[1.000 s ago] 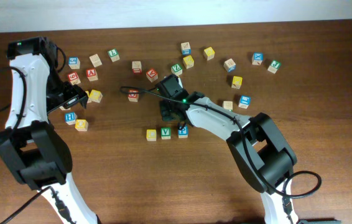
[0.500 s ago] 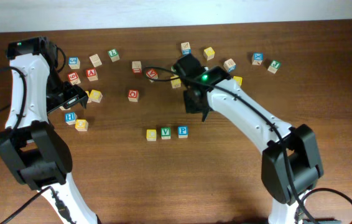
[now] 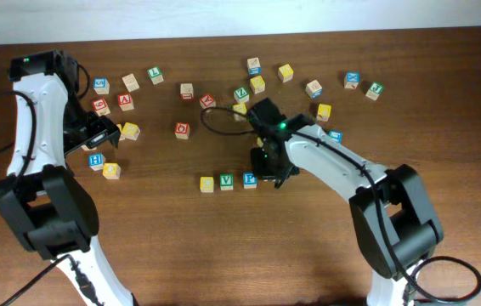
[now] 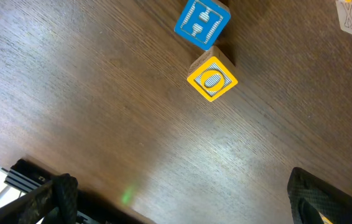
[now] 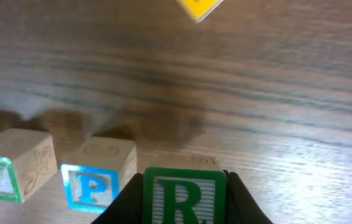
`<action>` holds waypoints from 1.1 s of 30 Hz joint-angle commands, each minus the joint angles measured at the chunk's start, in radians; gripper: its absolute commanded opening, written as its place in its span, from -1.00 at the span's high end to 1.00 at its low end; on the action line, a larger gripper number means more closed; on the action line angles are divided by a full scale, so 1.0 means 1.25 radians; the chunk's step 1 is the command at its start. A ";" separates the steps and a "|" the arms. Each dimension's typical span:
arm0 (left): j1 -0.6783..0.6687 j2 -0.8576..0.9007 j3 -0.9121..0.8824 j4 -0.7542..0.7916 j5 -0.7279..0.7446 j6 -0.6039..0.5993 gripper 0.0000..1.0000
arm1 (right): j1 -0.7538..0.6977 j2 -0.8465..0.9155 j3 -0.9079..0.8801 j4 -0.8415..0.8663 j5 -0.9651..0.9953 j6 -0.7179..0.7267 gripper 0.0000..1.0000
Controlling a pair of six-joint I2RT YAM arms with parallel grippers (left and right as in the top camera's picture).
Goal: Spell out CVPR
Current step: 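Place the green R block to the right of the P block, then move both grippers to the two ends of the CVPR row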
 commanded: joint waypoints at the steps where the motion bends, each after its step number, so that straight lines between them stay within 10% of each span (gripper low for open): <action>1: -0.001 -0.008 0.002 0.001 -0.001 -0.007 -0.98 | 0.020 0.008 -0.012 -0.008 0.071 0.004 0.48; 33: -0.001 -0.008 0.002 0.001 -0.001 -0.007 -0.98 | 0.017 -0.026 0.089 -0.116 0.052 0.007 0.28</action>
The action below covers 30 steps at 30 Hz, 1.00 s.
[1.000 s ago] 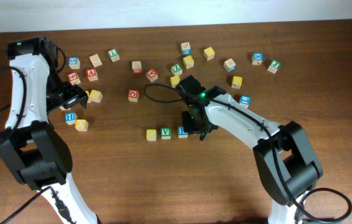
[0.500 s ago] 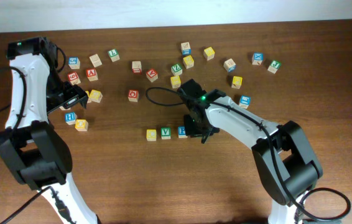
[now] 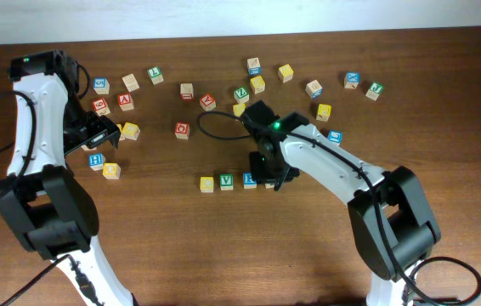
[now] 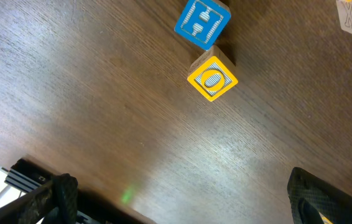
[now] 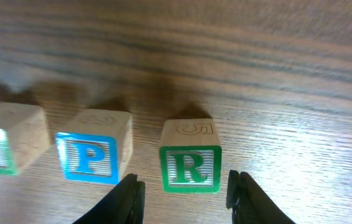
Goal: Spell out CVPR
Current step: 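Move both grippers to the two ends of the CVPR row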
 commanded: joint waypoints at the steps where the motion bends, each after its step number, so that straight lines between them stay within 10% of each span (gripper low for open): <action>1: -0.001 -0.008 0.001 0.002 -0.001 -0.007 -0.98 | -0.001 -0.045 0.057 -0.032 0.028 -0.003 0.28; 14: -0.001 -0.008 0.002 0.002 -0.001 -0.007 -0.98 | -0.311 -0.584 0.091 -0.327 0.220 -0.006 0.50; 21: -0.001 -0.008 0.002 0.032 0.017 -0.007 -0.98 | -0.425 -0.585 0.091 -0.347 0.217 -0.005 -0.33; 25: -0.001 -0.008 0.001 0.059 0.143 -0.003 -0.99 | -0.425 -0.562 0.090 -0.350 0.195 -0.006 -0.36; 30: -0.052 -0.013 0.002 -0.018 0.352 0.227 -0.76 | -0.425 -0.426 0.090 -0.352 0.070 -0.071 -0.36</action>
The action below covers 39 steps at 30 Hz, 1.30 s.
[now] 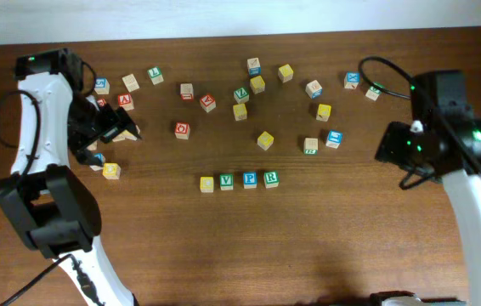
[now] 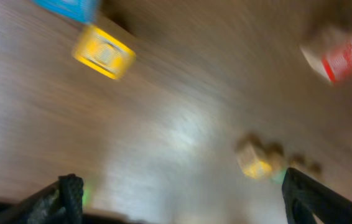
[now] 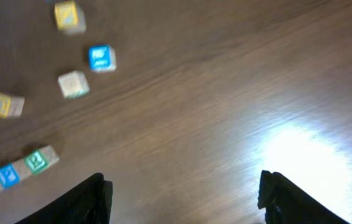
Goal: Spell out CVPR
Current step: 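Move both grippers to the two ends of the CVPR row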
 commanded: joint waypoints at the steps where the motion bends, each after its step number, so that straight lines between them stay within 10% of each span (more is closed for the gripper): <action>1: -0.033 -0.022 0.002 -0.055 0.138 0.149 -0.72 | -0.004 0.067 0.008 0.005 -0.121 -0.052 -0.36; 10: -0.035 -0.421 -0.104 -0.066 -0.040 0.113 -0.54 | 0.020 0.096 -0.045 0.043 -0.174 -0.072 -0.19; 11: -0.035 -0.450 -0.155 -0.063 -0.052 0.094 -0.41 | 0.026 0.096 -0.066 0.067 -0.175 -0.072 -0.12; 13: -0.035 -0.478 -0.275 -0.001 -0.050 0.070 0.62 | 0.045 0.096 -0.123 0.128 -0.221 -0.072 0.00; 15: -0.035 -0.477 -0.363 0.076 -0.050 0.011 0.98 | 0.071 0.096 -0.161 0.187 -0.252 -0.072 0.07; 17: -0.034 -0.477 -0.442 0.187 -0.050 -0.005 0.58 | 0.095 0.098 -0.187 0.226 -0.243 -0.071 0.34; 20: -0.038 -0.477 -0.473 0.242 -0.013 0.003 1.00 | 0.111 0.099 -0.205 0.268 -0.231 -0.060 0.42; 22: -0.072 -0.477 -0.485 0.300 -0.020 0.045 1.00 | 0.128 0.099 -0.253 0.341 -0.230 -0.060 0.92; 39: -0.312 -0.258 -0.665 0.615 -0.083 0.023 1.00 | 0.223 0.326 -0.389 0.641 -0.365 -0.026 0.92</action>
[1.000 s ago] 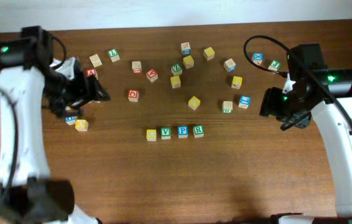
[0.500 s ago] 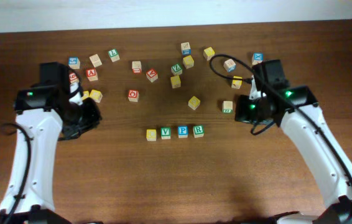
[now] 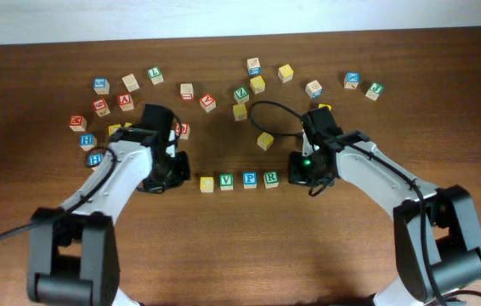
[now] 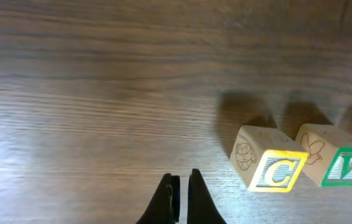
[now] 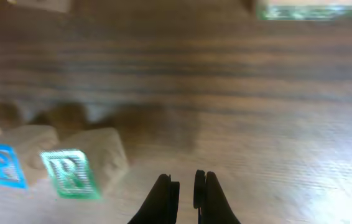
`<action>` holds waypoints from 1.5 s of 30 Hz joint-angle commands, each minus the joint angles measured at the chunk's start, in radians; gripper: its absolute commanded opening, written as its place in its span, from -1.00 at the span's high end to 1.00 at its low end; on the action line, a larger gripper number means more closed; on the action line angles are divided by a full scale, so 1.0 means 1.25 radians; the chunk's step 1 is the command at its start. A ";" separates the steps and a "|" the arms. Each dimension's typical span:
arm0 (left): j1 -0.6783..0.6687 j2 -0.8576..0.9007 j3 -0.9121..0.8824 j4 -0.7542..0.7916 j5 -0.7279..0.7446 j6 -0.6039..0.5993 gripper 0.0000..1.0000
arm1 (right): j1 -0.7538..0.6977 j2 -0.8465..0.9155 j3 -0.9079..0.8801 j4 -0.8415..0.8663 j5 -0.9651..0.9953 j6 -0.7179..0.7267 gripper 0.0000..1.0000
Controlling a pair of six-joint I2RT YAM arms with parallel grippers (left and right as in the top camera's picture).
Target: Spell out CVPR
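Four blocks stand in a row at mid-table: yellow C, green V, blue P, green R. Just left of the C, low over the wood, my left gripper is shut with nothing in it. In the left wrist view the gripper is near the frame's bottom edge, with the C and V to its right. My right gripper is just right of the R, shut and empty. In the right wrist view it has the R and P to its left.
Several loose letter blocks lie scattered behind the row, among them a yellow one, a red one and a blue H. A black cable loops behind the right arm. A green-edged block lies ahead of the right gripper.
The left gripper was open at the far left by the H and O blocks, the right gripper open at the far right. Both are now shut at the two ends of the row.
My right gripper held the R block beside the P. Then it was open with the R standing at the row's right end. Then the right arm was away at the far right and C V P R stood alone. Now both grippers flank the row, shut.
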 commanded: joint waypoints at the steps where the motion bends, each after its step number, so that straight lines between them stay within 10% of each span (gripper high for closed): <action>1: -0.020 0.044 -0.004 0.013 -0.003 -0.012 1.00 | 0.005 0.010 -0.002 0.024 -0.048 0.003 0.92; 45: -0.116 0.133 -0.004 0.129 0.109 -0.035 1.00 | 0.087 0.031 -0.020 0.105 -0.061 0.006 0.92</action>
